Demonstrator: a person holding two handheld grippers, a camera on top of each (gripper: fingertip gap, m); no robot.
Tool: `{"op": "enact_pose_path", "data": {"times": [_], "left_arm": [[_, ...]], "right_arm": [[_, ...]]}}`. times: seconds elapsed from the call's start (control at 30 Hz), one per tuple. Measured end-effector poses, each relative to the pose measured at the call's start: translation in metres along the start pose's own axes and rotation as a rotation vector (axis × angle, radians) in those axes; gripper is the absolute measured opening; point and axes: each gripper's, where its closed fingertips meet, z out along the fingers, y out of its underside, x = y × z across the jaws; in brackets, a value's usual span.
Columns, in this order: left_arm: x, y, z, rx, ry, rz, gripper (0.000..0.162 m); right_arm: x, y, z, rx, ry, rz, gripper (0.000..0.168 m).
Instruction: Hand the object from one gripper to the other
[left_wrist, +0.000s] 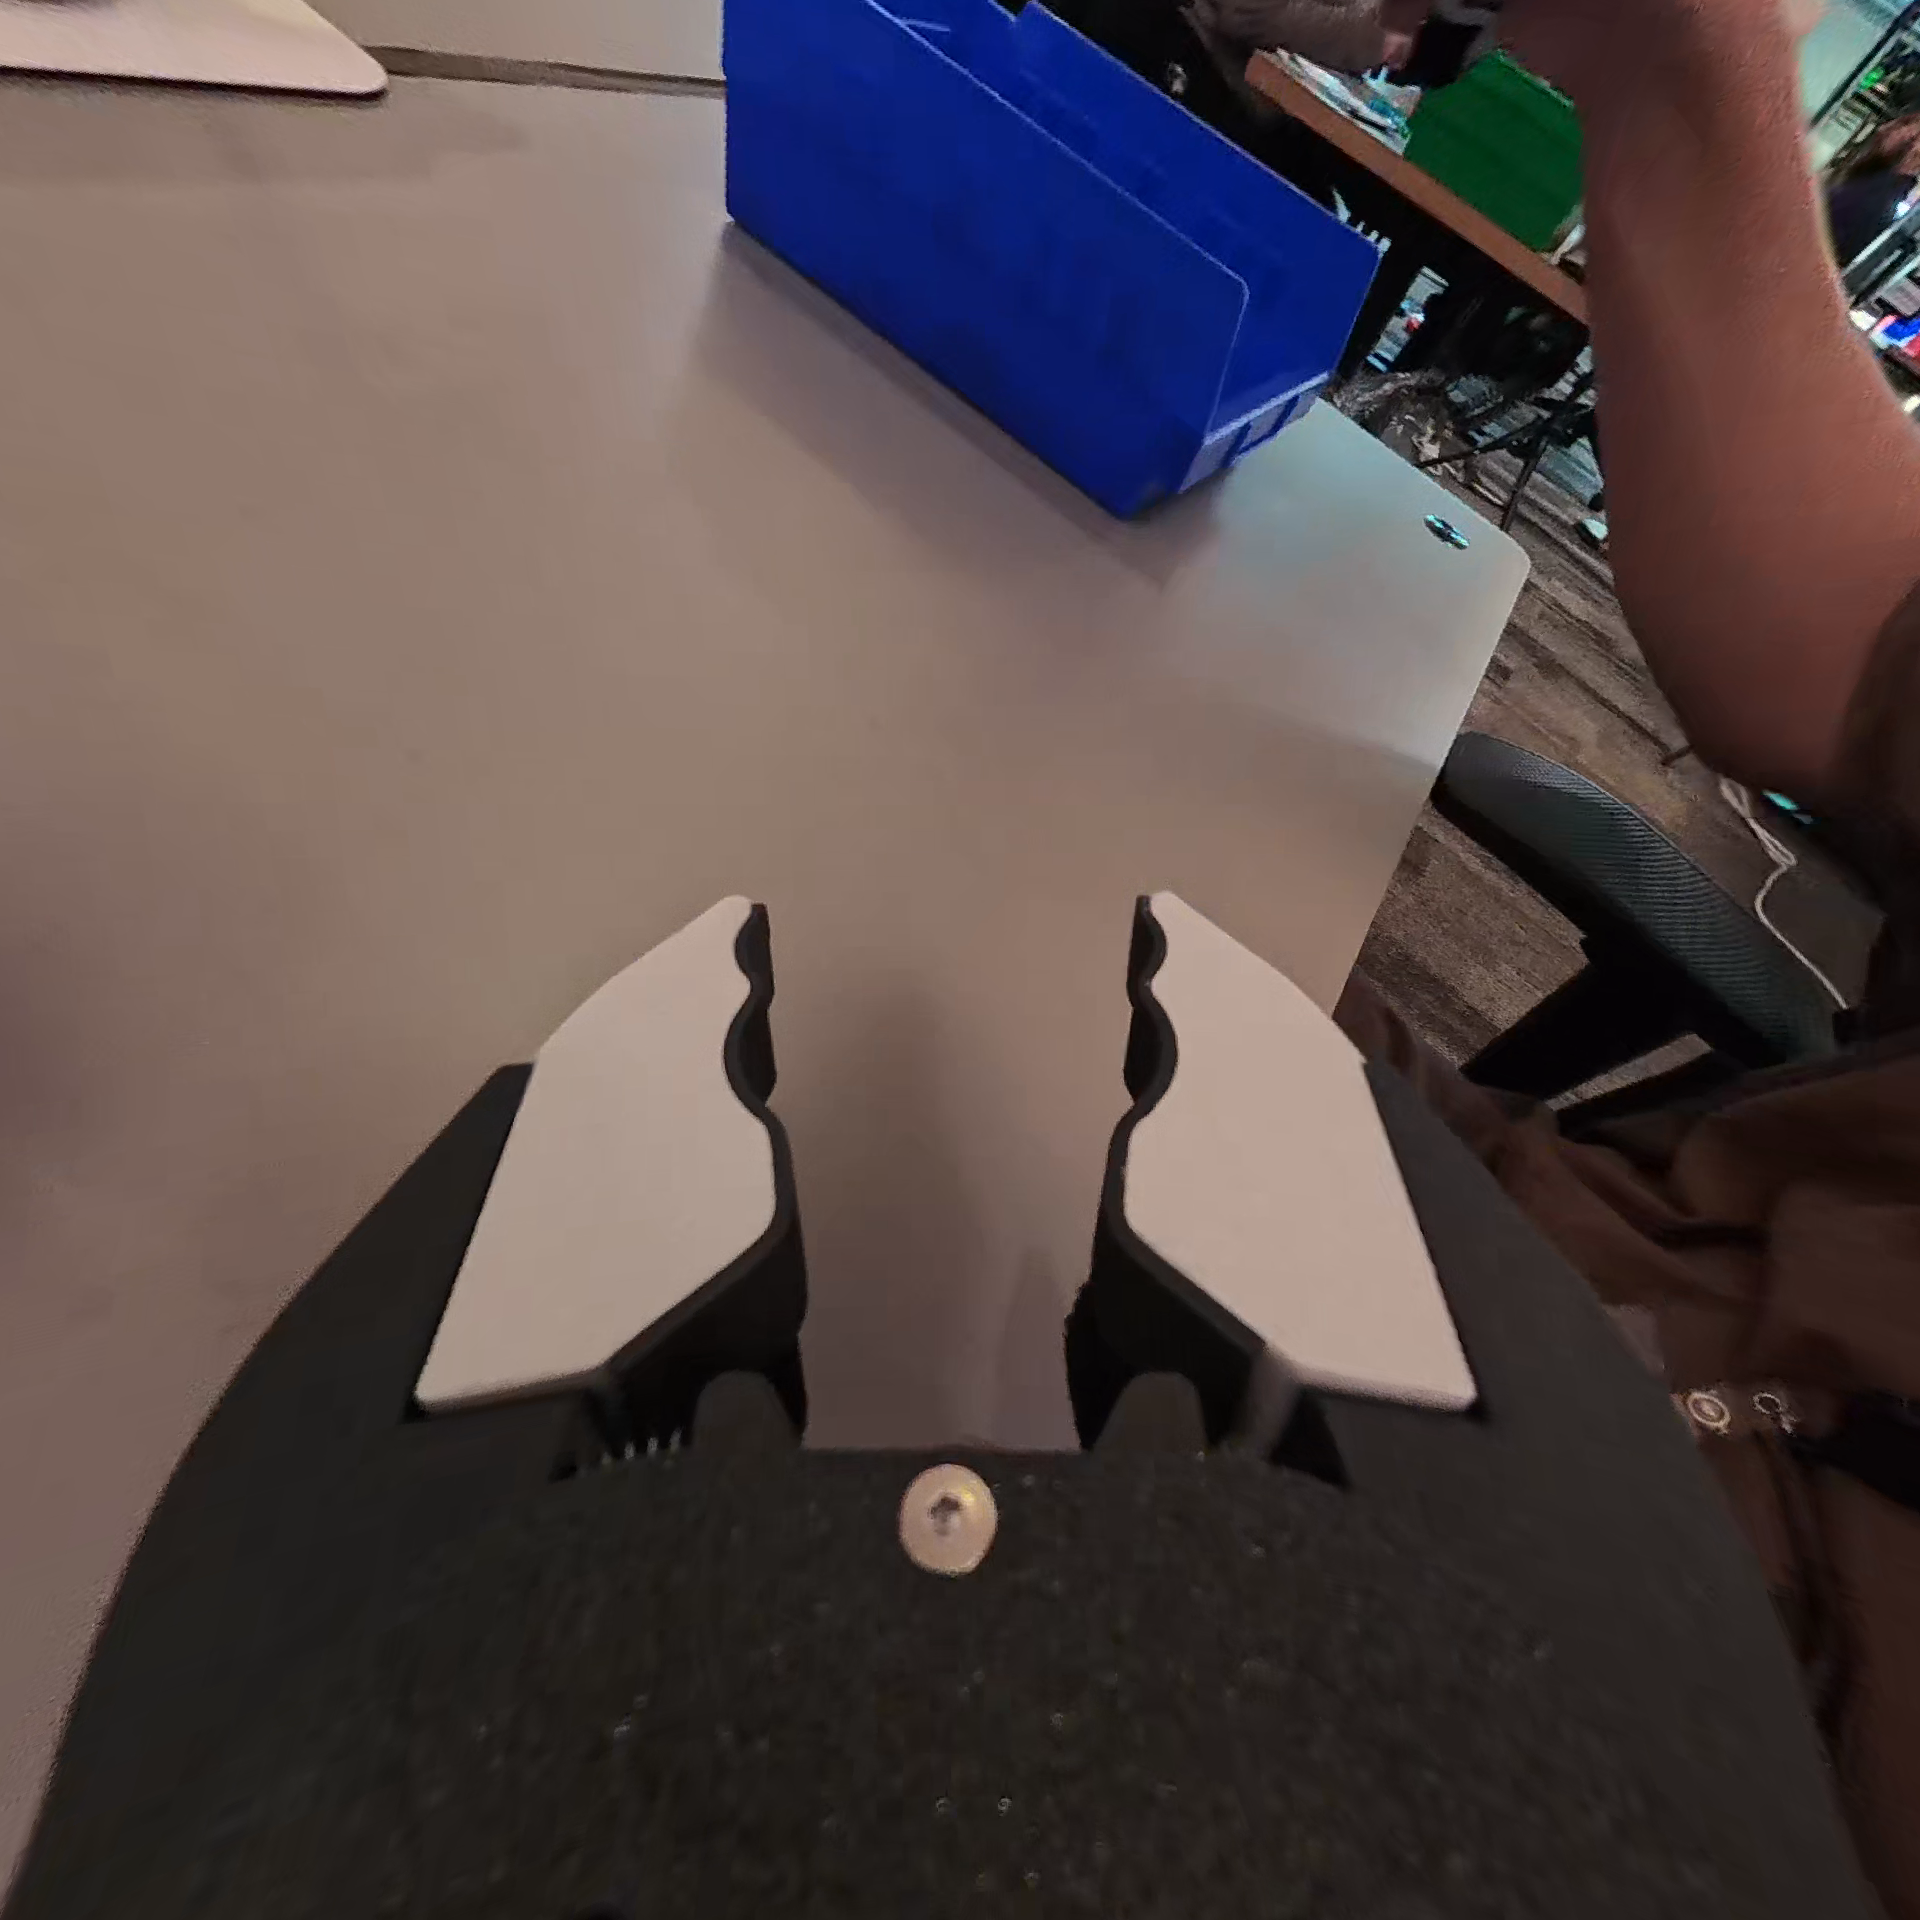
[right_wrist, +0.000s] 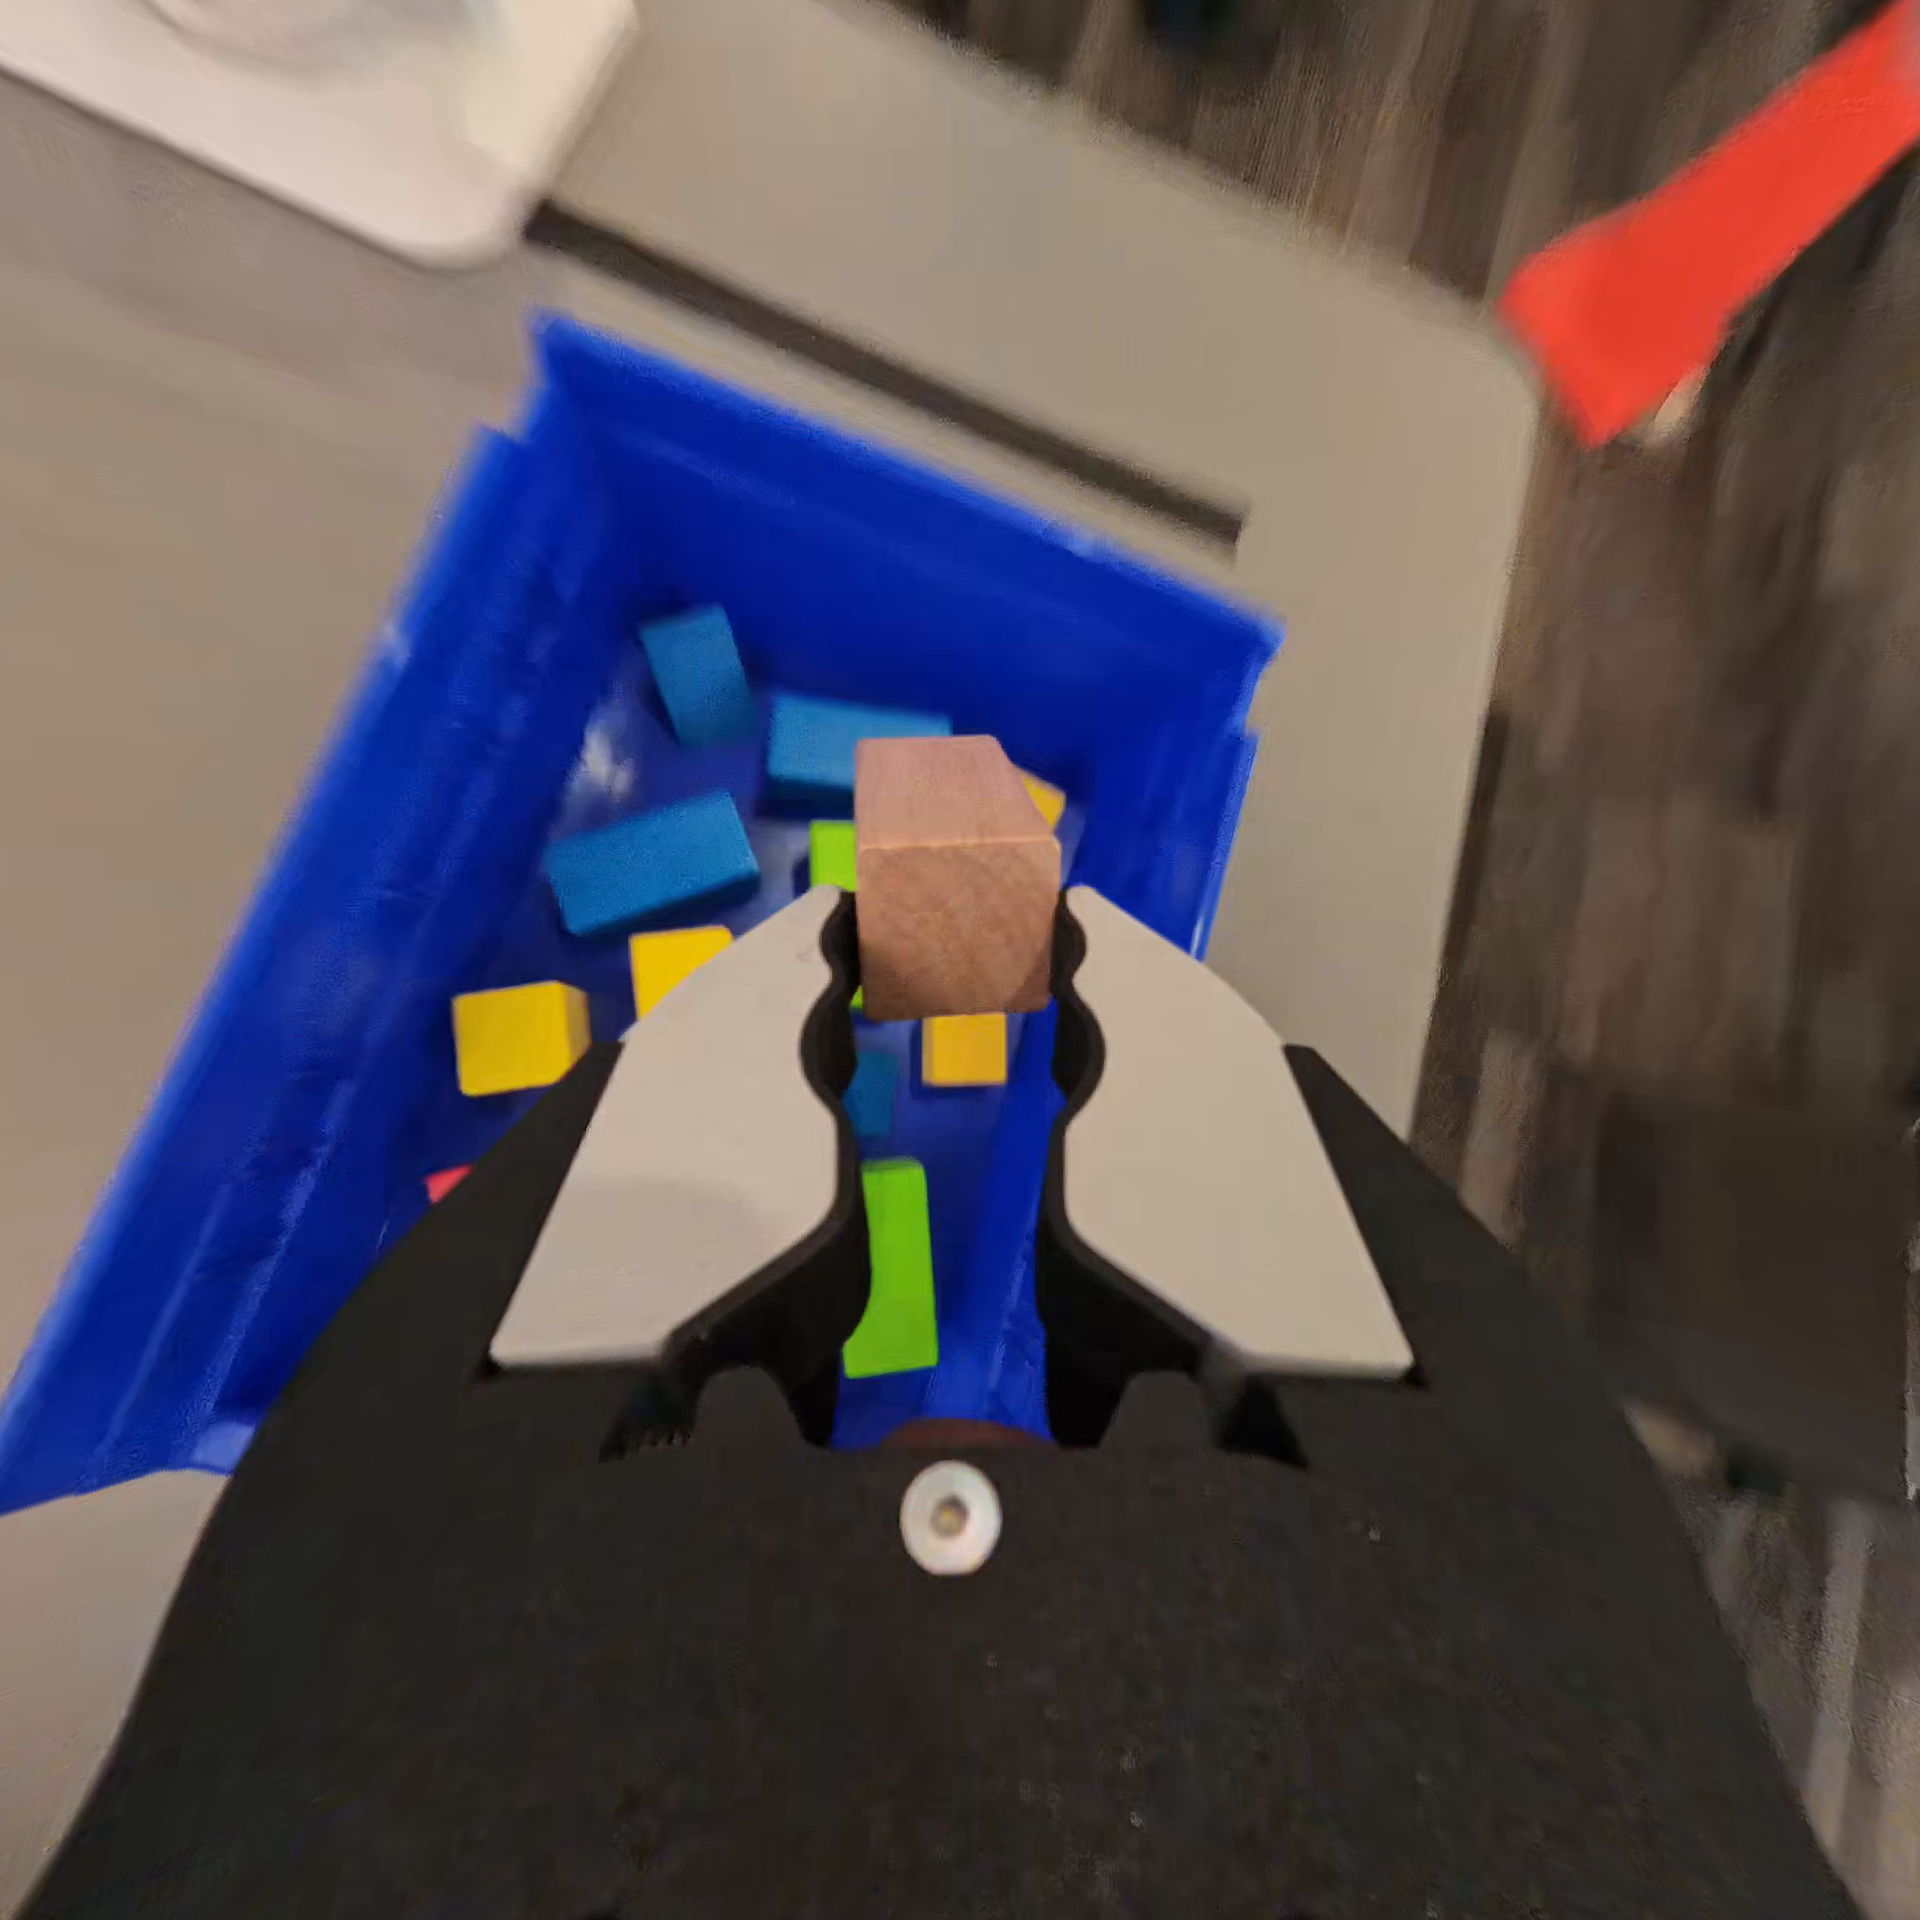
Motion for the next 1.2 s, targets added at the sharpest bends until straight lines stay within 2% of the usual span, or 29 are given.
{"op": "enact_pose_path", "data": {"times": [0.1, 0.27, 0.43, 0.67, 0.83, 0.93, 1.2], "left_arm": [[0.003, -0.004, 0.004, -0.015, -0.008, 0.059, 0.066], [0.001, 0.003, 0.003, -0.06, -0.049, 0.134, 0.065], [0.0, 0.001, -0.001, -0.053, -0.036, 0.126, 0.064], [0.002, 0.001, -0.002, -0.067, -0.037, 0.146, 0.064], [0.002, 0.005, 0.001, -0.087, -0.04, 0.161, 0.064], [0.003, 0.006, 0.002, -0.091, -0.04, 0.169, 0.064], [0.001, 0.005, 0.001, -0.092, -0.048, 0.173, 0.064]], "right_arm": [[0.01, 0.026, 0.042, -0.227, -0.076, 0.096, 0.035], [0.01, 0.046, 0.071, -0.442, -0.006, 0.04, 0.035], [0.014, 0.066, 0.08, -0.688, 0.09, -0.146, 0.035], [0.02, 0.071, 0.093, -0.823, 0.113, -0.216, 0.035], [0.016, 0.084, 0.083, -1.027, 0.113, -0.356, 0.035], [0.019, 0.075, 0.09, -1.013, 0.108, -0.388, 0.035], [0.02, 0.049, 0.117, -0.749, 0.116, -0.394, 0.035]]}}
